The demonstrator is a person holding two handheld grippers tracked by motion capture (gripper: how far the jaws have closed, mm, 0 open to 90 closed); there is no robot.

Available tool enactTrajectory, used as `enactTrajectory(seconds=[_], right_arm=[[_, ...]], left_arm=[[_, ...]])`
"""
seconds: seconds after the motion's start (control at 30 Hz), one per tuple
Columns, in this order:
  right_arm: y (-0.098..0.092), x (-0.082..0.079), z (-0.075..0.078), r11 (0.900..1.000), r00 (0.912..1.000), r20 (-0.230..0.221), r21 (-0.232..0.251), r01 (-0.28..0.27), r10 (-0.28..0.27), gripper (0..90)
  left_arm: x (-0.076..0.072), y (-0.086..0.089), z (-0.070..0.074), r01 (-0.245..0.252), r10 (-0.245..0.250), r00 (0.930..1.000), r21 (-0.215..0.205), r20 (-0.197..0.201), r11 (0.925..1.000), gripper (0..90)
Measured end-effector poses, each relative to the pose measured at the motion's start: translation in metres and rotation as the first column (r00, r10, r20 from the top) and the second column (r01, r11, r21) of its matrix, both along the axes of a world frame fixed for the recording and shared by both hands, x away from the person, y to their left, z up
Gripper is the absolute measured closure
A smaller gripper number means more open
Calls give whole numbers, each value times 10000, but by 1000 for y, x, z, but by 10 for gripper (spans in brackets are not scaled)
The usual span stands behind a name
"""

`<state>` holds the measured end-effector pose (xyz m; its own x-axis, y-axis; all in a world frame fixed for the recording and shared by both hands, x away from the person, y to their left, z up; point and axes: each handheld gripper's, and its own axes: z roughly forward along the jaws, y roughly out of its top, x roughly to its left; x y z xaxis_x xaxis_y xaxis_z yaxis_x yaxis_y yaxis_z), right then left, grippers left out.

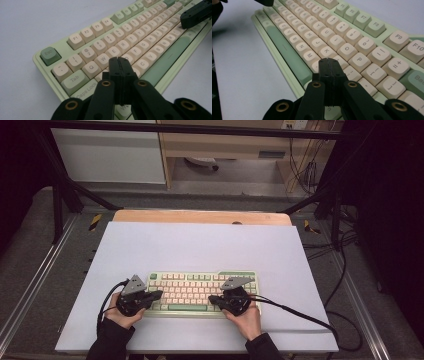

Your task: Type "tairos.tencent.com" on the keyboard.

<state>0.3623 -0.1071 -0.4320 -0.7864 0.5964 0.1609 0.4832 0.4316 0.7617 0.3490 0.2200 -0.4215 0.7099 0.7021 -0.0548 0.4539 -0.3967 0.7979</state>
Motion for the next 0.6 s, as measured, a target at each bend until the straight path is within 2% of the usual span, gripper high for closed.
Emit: enactTrajectory(seconds=[0.27,0.47,0.6], right_arm=[[1,0,-3,9999,10000,68,-159,-5,6,900],[-3,-2,5,10000,9996,277,38,-23,21,900],[-8,-2,12,9999,9988,480,-8,106,-105,900]], left_arm=[[-1,-1,0,6,-6,10000,-6,27,10000,900],[-2,-3,1,52,-52,10000,25,70,10000,900],[-2,-5,2,98,-99,9999,39,77,9999,900]])
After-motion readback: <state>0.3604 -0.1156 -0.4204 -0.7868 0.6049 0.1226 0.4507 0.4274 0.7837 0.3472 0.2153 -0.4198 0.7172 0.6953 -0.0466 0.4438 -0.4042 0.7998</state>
